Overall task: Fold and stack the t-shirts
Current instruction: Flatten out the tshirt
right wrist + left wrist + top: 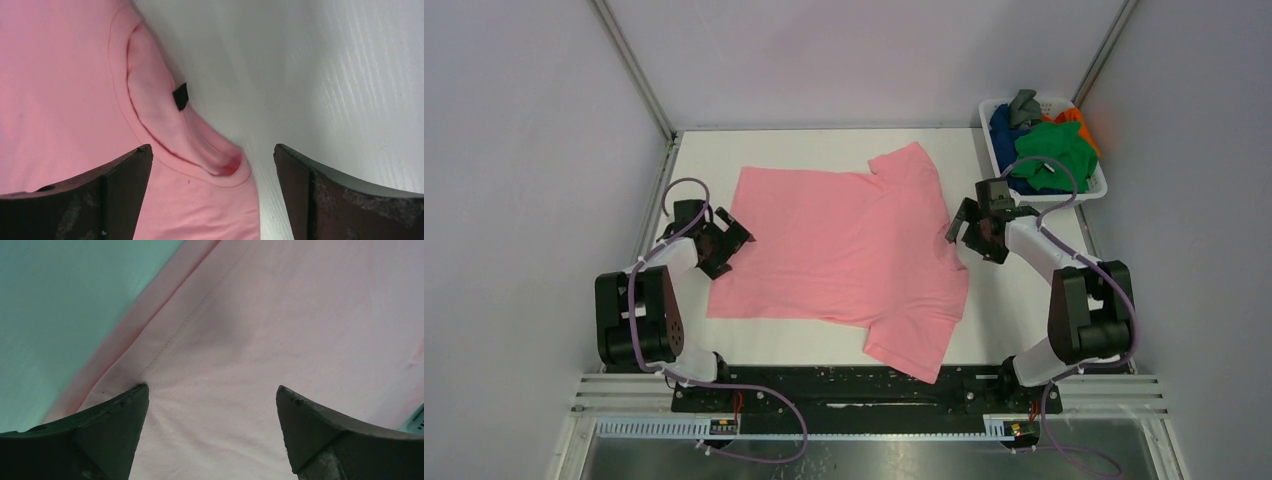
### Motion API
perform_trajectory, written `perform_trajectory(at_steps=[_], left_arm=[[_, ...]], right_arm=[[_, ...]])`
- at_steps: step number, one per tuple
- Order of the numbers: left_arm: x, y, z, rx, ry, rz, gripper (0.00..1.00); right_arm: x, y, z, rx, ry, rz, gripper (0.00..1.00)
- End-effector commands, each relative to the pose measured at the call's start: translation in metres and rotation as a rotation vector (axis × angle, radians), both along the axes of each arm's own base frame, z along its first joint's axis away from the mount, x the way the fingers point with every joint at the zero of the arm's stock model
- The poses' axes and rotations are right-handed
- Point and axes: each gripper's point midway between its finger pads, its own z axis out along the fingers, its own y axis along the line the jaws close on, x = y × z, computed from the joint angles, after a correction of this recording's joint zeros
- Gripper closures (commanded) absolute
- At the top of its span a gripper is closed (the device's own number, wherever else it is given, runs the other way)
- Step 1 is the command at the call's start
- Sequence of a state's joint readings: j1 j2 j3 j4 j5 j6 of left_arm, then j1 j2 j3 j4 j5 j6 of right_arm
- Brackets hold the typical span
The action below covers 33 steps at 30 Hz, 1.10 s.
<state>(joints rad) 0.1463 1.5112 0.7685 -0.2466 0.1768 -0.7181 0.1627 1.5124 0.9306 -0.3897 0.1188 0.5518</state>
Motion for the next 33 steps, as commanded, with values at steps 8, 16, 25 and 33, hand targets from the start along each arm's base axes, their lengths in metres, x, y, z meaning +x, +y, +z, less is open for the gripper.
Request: perform_trajectory(at_steps=[8, 16, 25, 33], left_arm=[[-0.031, 0.05, -0.005, 0.189, 0.113, 0.13, 0.01], [-0.014, 0.036, 0.023, 0.105, -0.035, 0.094, 0.01], [-0.004, 0.022, 0.045, 0.035, -0.141, 0.069, 0.01], [-0.006, 0.019, 0.04, 0.035, -0.133, 0.048, 0.01]], right_arm=[[0.055, 0.036, -0.009, 0.176, 0.038, 0.035, 0.1], [0.068, 0.061, -0.025, 0.279, 0.046, 0.071, 0.31], [0.071, 0.067, -0.018, 0.076, 0.042, 0.105, 0.86], [0.059, 0.107, 0.029, -0.257, -0.011, 0.253, 0.91]])
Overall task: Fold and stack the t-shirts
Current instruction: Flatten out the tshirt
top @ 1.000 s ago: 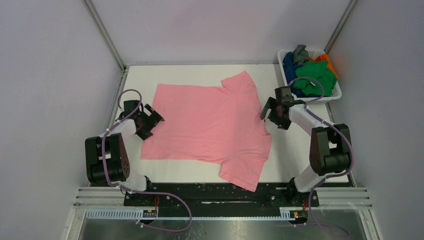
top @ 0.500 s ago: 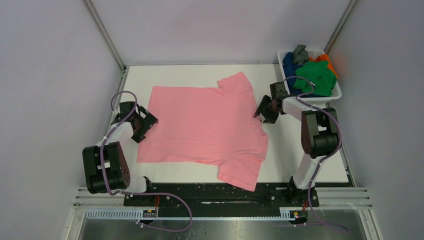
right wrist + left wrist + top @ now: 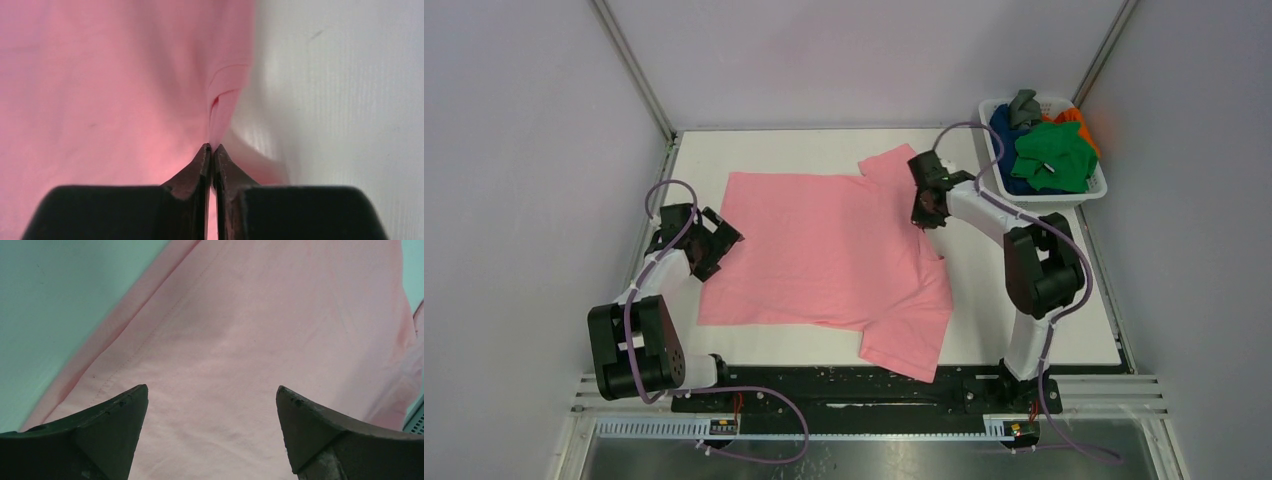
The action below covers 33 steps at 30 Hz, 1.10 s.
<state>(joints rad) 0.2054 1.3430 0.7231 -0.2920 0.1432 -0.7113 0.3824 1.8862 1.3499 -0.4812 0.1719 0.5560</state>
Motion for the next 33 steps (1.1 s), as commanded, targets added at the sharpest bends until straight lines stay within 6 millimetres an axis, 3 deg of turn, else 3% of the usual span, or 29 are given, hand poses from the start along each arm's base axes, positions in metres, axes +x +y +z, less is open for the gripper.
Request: perform_trajectory(at_steps=[1, 6, 10, 14, 16, 18, 21, 24, 29, 33], left_arm=[[0.008, -0.004, 0.011, -0.009, -0.06, -0.031, 0.01], [0.009, -0.007, 0.006, -0.025, -0.048, -0.046, 0.01], [0.01, -0.01, 0.004, -0.037, -0.044, -0.06, 0.01], [0.01, -0.012, 0.003, -0.042, -0.044, -0.069, 0.01], [0.01, -0.012, 0.003, -0.045, -0.045, -0.073, 0.01], [0.011, -0.014, 0.004, -0.051, -0.051, -0.08, 0.01], [0.012, -0.017, 0.004, -0.062, -0.06, -0.092, 0.01], [0.013, -0.021, 0.004, -0.073, -0.061, -0.106, 0.01], [0.014, -0.025, 0.001, -0.075, -0.055, -0.117, 0.01], [0.016, -0.027, -0.004, -0.078, -0.04, -0.126, 0.01]], right_arm=[[-0.012, 0.022, 0.034, -0.22, -0.056, 0.091, 0.91], [-0.029, 0.071, 0.011, -0.3, -0.003, 0.16, 0.88], [-0.033, 0.105, 0.003, -0.328, 0.012, 0.209, 0.83], [-0.037, 0.121, 0.017, -0.327, -0.016, 0.257, 0.61], [-0.041, 0.119, 0.027, -0.302, -0.03, 0.276, 0.4], [-0.043, 0.115, 0.041, -0.276, -0.081, 0.272, 0.3], [-0.042, 0.103, 0.055, -0.177, -0.126, 0.246, 0.23], [-0.036, 0.084, 0.056, -0.046, -0.132, 0.17, 0.25], [-0.026, 0.046, 0.033, 0.009, -0.071, 0.064, 0.32], [-0.009, 0.036, 0.017, 0.008, -0.035, 0.035, 0.33]])
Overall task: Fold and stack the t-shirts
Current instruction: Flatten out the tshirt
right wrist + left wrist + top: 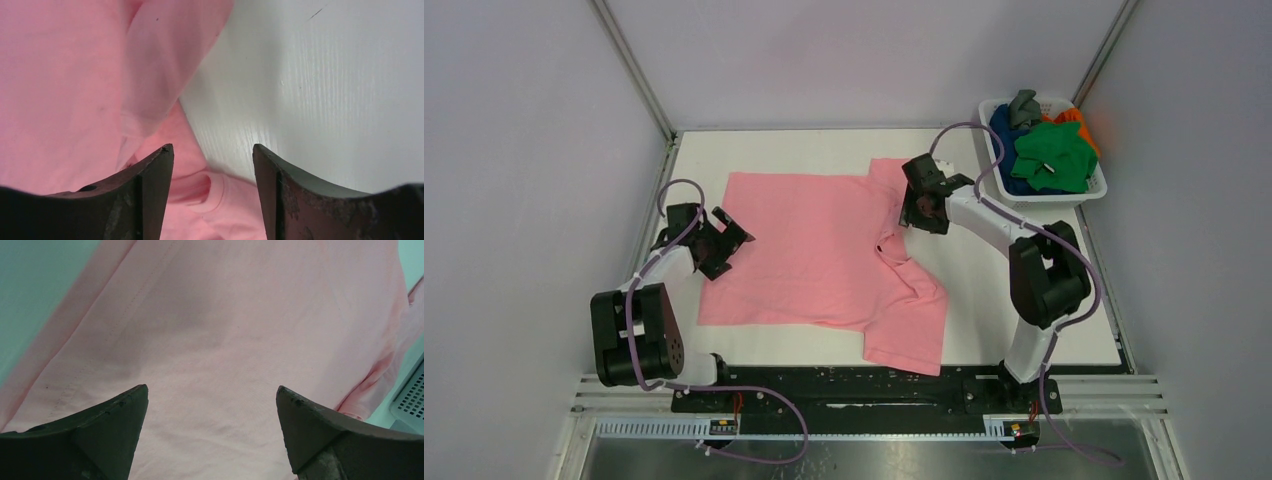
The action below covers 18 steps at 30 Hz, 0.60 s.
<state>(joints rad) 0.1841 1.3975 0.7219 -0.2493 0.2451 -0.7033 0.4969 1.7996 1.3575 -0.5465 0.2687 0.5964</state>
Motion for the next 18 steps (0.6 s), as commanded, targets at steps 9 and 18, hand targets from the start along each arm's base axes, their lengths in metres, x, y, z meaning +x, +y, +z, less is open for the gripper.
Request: perform_trajectory(at_steps=[9, 18], left_arm=[[0.013, -0.003, -0.006, 0.004, -0.01, -0.037, 0.01], [0.014, 0.0, -0.009, 0.018, 0.006, -0.034, 0.01]], right_arm=[[0.075, 0.007, -0.038, 0.086, 0.033, -0.079, 0.41], [0.091, 0.016, -0.062, 0.064, 0.126, -0.088, 0.59]])
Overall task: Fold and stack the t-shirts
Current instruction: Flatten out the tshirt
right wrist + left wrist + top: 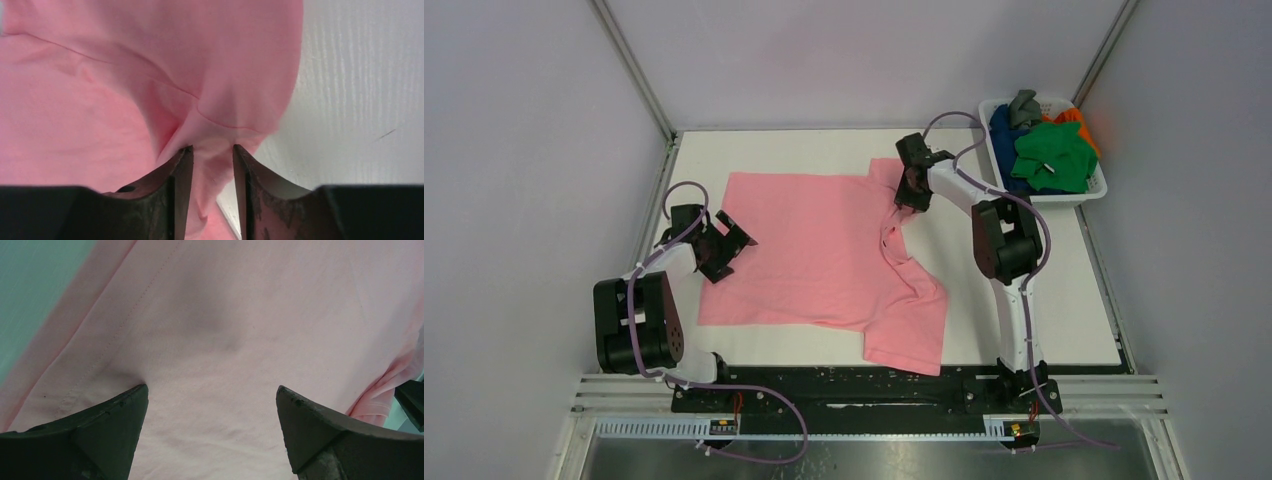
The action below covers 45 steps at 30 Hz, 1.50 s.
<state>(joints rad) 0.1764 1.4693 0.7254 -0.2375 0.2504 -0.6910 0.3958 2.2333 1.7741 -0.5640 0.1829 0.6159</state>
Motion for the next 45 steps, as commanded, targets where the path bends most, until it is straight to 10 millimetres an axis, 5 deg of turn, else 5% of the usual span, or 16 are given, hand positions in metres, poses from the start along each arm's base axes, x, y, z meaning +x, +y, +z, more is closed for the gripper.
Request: perform_trajectory(at_steps=[1, 17, 23, 32, 41, 45], left_arm=[[0.016, 0.003, 0.01, 0.024, -0.047, -0.015, 0.01], [0.014, 0.008, 0.01, 0.052, -0.031, -0.008, 0.01], [0.012, 0.01, 0.008, 0.064, -0.022, -0.003, 0.01], [0.01, 0.015, 0.006, 0.088, -0.009, 0.007, 0.01], [0.009, 0.016, 0.006, 0.096, -0.004, 0.005, 0.01], [0.009, 0.015, 0.005, 0.093, -0.002, 0.003, 0.01]], right_arm=[[-0.007, 0.003, -0.005, -0.002, 0.07, -0.004, 0.59], [-0.043, -0.035, -0.019, -0.069, 0.176, 0.04, 0.6], [-0.04, -0.035, -0.016, -0.028, 0.153, 0.03, 0.99], [-0.023, -0.064, 0.027, -0.105, 0.054, 0.058, 1.0], [-0.025, -0.109, 0.037, -0.257, 0.091, 0.102, 1.0], [-0.023, -0.101, 0.039, -0.19, 0.098, 0.149, 1.0]])
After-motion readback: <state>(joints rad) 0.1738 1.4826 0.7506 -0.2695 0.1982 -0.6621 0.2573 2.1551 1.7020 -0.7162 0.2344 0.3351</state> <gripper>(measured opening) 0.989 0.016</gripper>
